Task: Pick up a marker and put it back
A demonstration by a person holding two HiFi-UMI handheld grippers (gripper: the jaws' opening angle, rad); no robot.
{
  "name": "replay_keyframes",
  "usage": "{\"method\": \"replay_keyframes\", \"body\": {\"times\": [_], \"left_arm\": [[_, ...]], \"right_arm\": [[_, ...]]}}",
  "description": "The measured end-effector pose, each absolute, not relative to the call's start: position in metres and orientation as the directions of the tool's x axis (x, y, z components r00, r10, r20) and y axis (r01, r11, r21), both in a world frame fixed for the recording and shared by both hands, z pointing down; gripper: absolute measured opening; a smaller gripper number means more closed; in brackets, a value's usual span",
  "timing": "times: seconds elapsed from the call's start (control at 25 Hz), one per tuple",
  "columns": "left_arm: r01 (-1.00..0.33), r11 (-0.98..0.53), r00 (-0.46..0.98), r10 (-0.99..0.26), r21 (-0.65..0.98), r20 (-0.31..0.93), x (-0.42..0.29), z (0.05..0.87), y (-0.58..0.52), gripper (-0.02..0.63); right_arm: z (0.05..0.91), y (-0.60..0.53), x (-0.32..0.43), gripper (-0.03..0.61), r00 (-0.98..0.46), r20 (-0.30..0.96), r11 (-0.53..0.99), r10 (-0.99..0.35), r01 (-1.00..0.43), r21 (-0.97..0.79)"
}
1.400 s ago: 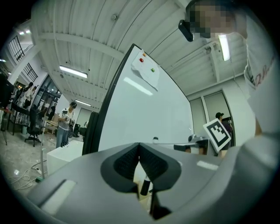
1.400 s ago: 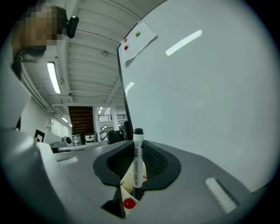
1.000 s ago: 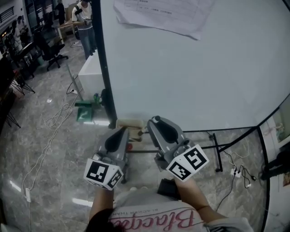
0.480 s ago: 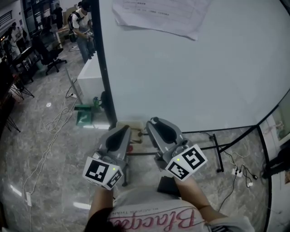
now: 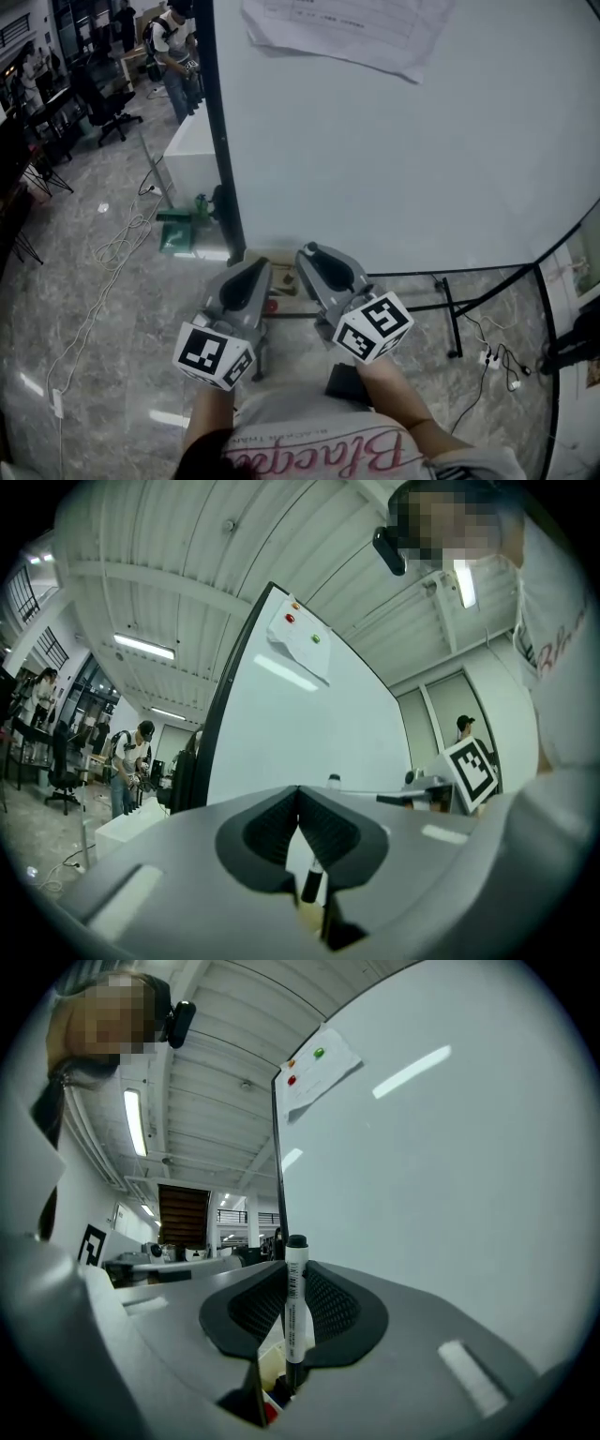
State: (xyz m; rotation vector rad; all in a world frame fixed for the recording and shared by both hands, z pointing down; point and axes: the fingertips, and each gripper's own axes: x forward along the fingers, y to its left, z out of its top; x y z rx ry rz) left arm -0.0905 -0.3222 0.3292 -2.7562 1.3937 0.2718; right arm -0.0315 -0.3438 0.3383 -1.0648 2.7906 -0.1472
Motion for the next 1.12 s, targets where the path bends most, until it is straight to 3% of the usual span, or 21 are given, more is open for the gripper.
{"method": "replay_keyframes", "body": {"times": [0.36, 0.72, 0.92, 1.12], "left_arm": [[-0.819, -0.570, 0.556, -0.817, 0.068, -0.154, -0.095, 0.342, -0.325, 0.000], [-0.806, -0.584, 0.568, -0.809, 0.095, -0.152, -0.091, 0.344, -0.328, 0.000], [-0.802, -0.588, 0.571, -0.806, 0.104, -0.152, -0.091, 0.346, -0.329, 0.000], [-0.805, -0.584, 0.567, -0.810, 0.107, -0.151, -0.093, 0.346, -0.329, 0.000]], "right_arm": [[0.407, -0.362, -0.049, 0.061, -0.753, 0.053, 0.710, -0.656, -0.640, -0.296], [0.445, -0.373, -0.043, 0.063, -0.715, 0.169, 0.656, -0.678, -0.693, -0.301], [0.451, -0.380, -0.040, 0.064, -0.701, 0.184, 0.647, -0.689, -0.709, -0.280], [0.438, -0.382, -0.035, 0.110, -0.697, 0.143, 0.653, -0.703, -0.711, -0.260]]}}
